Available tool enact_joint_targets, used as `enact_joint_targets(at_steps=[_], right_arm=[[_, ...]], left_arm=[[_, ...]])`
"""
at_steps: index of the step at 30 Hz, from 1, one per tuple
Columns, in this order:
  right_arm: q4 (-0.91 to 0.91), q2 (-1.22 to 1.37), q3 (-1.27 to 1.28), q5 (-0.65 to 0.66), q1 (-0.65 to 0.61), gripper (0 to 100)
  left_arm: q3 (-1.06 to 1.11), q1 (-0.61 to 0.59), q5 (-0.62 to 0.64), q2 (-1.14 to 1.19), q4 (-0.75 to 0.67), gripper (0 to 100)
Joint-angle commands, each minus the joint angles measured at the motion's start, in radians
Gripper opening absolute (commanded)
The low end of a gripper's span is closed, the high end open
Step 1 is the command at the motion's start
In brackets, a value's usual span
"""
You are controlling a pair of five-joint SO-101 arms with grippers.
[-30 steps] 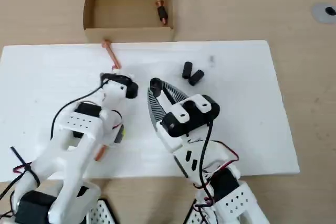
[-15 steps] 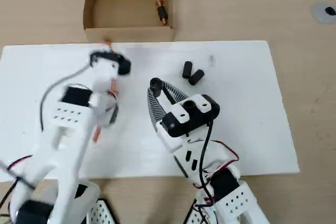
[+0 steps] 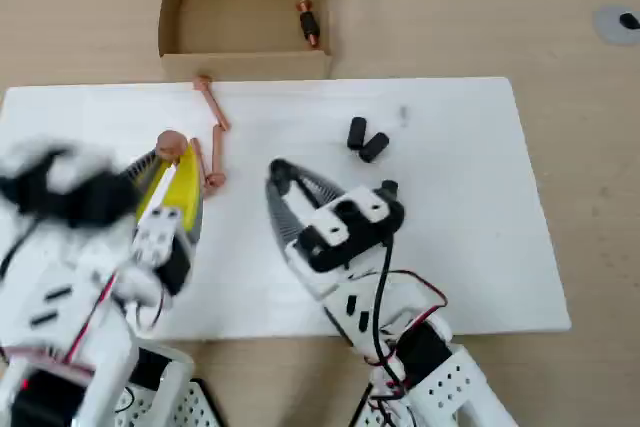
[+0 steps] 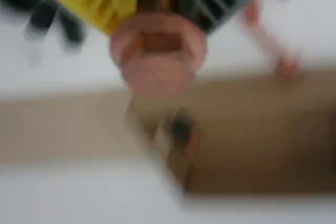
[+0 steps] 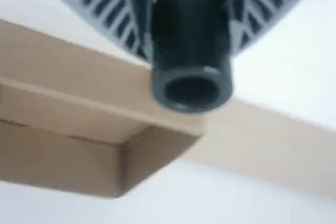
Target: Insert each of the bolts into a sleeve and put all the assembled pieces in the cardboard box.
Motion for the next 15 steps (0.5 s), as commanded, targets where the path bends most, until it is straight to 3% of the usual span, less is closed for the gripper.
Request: enact_joint_targets(at_steps=[1, 4, 8, 15], right_arm=[[0.005, -0.021, 0.004, -0.009, -0.062, 0.9], [0.005, -0.024, 0.016, -0.009, -0.076, 0.9], [0.005, -0.019, 0.021, -0.008, -0.076, 0.9], [0.005, -0.018, 0.021, -0.008, -0.108, 0.9]], left_arm=[[0.166, 0.058, 0.008, -0.206, -0.203, 1], [0.269, 0.066, 0.012, -0.246, -0.287, 1], [0.27, 0.072, 0.02, -0.234, -0.288, 1], [0.261, 0.072, 0.19, -0.236, -0.287, 1]])
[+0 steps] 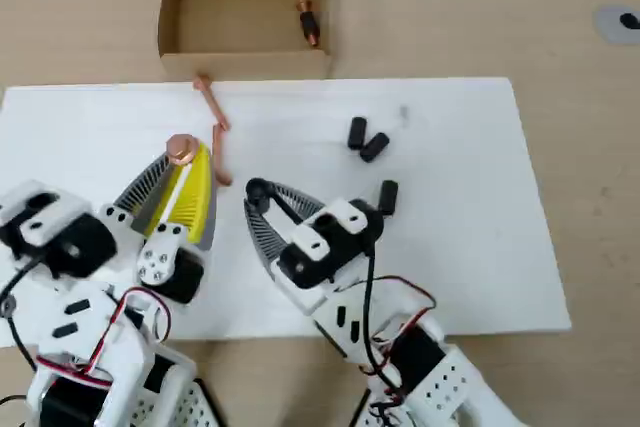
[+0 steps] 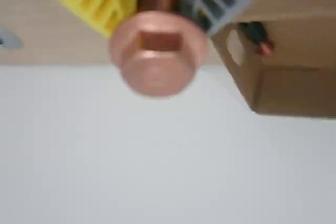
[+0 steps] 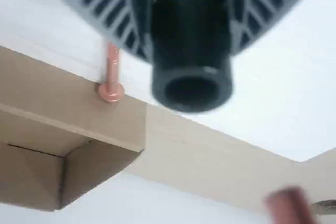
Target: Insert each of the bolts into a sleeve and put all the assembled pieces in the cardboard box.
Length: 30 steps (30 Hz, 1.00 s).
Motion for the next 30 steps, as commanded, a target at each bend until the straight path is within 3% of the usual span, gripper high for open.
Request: enact_joint_targets(at_steps=[1, 6, 13, 24, 30], right_arm=[[0.005, -0.018, -0.001, -0.008, -0.018, 0.9], [0.005, -0.018, 0.001, -0.008, -0.018, 0.9], [0.006, -0.018, 0.001, -0.009, -0.016, 0.9], [0.006, -0.018, 0.001, -0.009, -0.015, 0.9], [0.006, -0.018, 0.001, -0.009, -0.015, 0.9]], left_arm=[[-0.025, 0.011, 0.06, -0.007, -0.026, 1], [-0.084, 0.048, 0.106, -0.005, -0.023, 1], [-0.132, 0.19, 0.103, -0.005, 0.112, 1], [-0.12, 0.187, 0.023, -0.005, 0.13, 1], [-0.112, 0.12, 0.023, -0.005, 0.094, 1]])
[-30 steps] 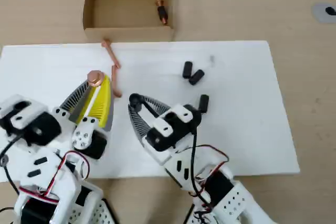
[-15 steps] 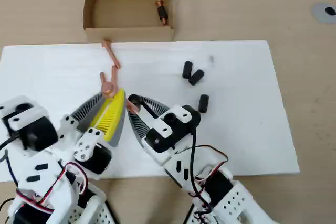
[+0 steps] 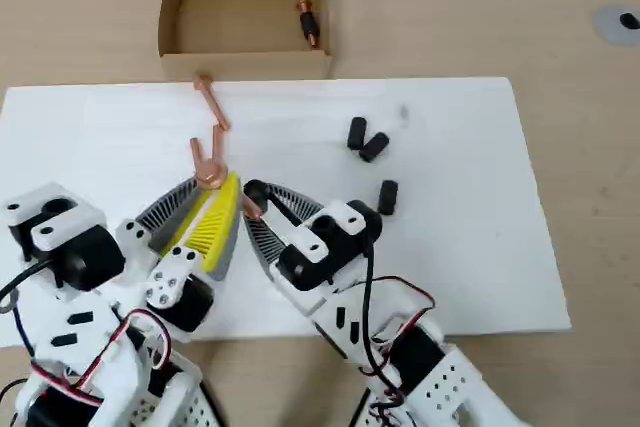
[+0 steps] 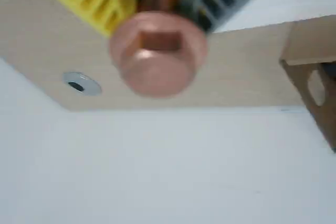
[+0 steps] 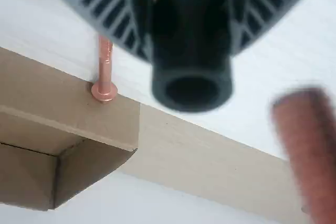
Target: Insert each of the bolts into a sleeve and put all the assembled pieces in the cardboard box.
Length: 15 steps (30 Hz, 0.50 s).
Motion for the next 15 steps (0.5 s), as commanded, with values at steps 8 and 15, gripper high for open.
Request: enact_joint_targets(at_steps=[8, 15], right_arm=[[0.006, -0.018, 0.001, -0.009, -0.008, 0.9], [0.006, -0.018, 0.001, -0.009, -0.007, 0.9]], left_arm=[[0.051, -0.035, -0.006, -0.004, -0.149, 1], [0.115, -0.04, -0.028, -0.002, -0.178, 1]])
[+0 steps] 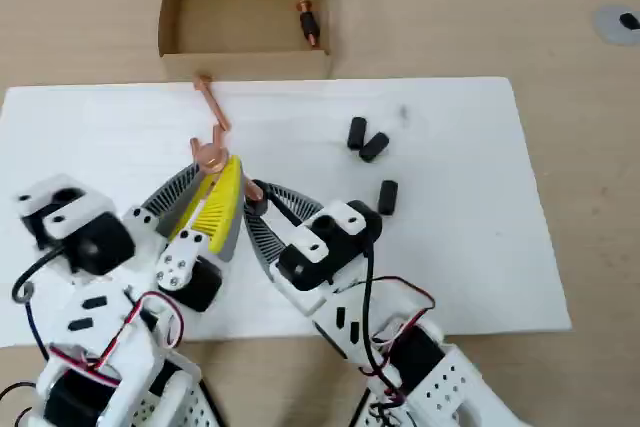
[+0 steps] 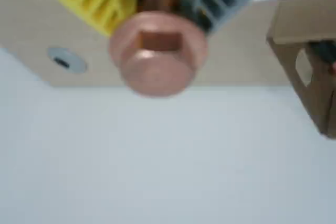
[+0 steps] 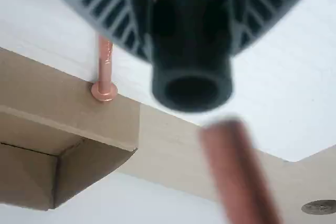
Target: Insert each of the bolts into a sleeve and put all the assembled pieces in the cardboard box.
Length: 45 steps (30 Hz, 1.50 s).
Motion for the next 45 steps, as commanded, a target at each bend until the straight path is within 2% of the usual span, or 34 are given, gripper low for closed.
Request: enact_joint_targets(at_steps=[1, 15, 19, 29, 37, 42, 45], right_arm=[[0.006, -0.018, 0.001, -0.009, -0.007, 0.9], [0.006, -0.021, 0.001, -0.009, -0.007, 0.9], [0.006, -0.021, 0.001, -0.009, -0.007, 0.9], [0.006, -0.019, 0.001, -0.009, -0.007, 0.9], [0.006, -0.019, 0.001, -0.009, -0.007, 0.9], [0.006, -0.019, 0.001, -0.009, -0.005, 0.9], [0.006, -0.019, 0.001, -0.009, -0.005, 0.9]], left_arm=[[0.011, -0.015, -0.043, -0.008, -0.029, 1], [0.035, -0.017, -0.077, -0.007, -0.025, 1], [0.068, -0.012, -0.138, -0.01, -0.028, 1], [0.074, -0.015, -0.147, -0.008, -0.029, 1], [0.086, -0.008, -0.207, -0.005, -0.02, 1], [0.083, 0.069, -0.273, -0.005, 0.052, 1], [0.068, 0.071, -0.273, -0.007, 0.057, 2]])
